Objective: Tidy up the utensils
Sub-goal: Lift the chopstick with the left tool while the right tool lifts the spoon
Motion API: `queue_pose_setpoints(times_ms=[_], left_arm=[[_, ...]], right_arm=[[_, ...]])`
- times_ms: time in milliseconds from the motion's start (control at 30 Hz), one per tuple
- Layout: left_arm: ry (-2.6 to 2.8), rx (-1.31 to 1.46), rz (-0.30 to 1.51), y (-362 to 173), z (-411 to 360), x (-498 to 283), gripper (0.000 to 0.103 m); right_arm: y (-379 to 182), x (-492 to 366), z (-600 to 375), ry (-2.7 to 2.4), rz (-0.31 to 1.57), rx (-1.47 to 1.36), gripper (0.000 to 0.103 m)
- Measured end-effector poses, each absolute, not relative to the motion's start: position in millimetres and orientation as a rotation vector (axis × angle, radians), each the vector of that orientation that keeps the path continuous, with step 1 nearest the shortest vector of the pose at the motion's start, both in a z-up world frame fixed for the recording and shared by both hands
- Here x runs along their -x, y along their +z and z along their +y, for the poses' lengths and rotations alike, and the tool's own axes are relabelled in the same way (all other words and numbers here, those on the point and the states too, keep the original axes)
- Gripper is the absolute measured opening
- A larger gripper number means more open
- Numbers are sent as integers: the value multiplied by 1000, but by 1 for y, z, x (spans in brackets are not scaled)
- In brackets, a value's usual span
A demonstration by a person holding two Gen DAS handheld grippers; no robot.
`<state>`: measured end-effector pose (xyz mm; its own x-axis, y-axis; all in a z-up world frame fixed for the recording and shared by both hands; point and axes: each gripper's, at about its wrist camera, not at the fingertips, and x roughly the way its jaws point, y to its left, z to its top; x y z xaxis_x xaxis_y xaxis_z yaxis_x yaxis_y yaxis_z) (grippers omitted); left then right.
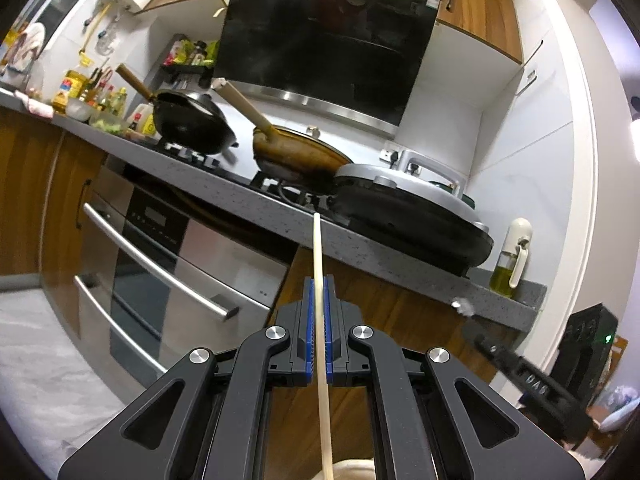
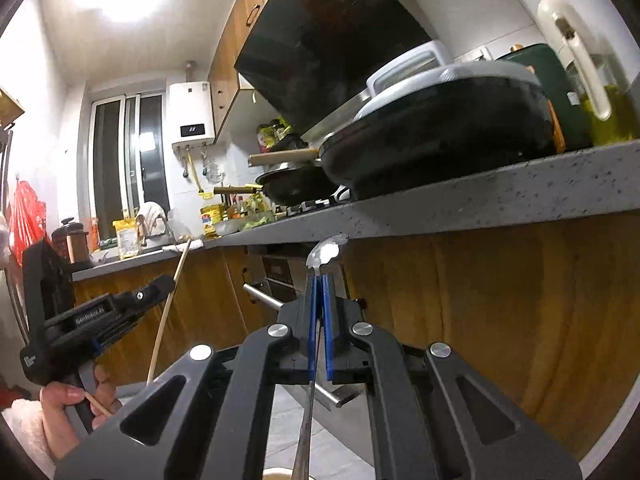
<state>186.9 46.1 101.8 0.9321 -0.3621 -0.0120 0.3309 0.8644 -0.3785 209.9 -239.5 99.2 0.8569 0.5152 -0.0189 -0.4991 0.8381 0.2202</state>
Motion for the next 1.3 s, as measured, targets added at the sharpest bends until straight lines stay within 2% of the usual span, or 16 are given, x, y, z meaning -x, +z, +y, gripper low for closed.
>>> queue_pose_setpoints(times_ms=[1033,1300], left_arm=[[-431,362,124,70,51,-170,4],[-431,362,127,69,51,-168,4]], right_arm=[[65,-253,-257,663,154,-366,3],[57,-247,-242,658,159,-305,3]])
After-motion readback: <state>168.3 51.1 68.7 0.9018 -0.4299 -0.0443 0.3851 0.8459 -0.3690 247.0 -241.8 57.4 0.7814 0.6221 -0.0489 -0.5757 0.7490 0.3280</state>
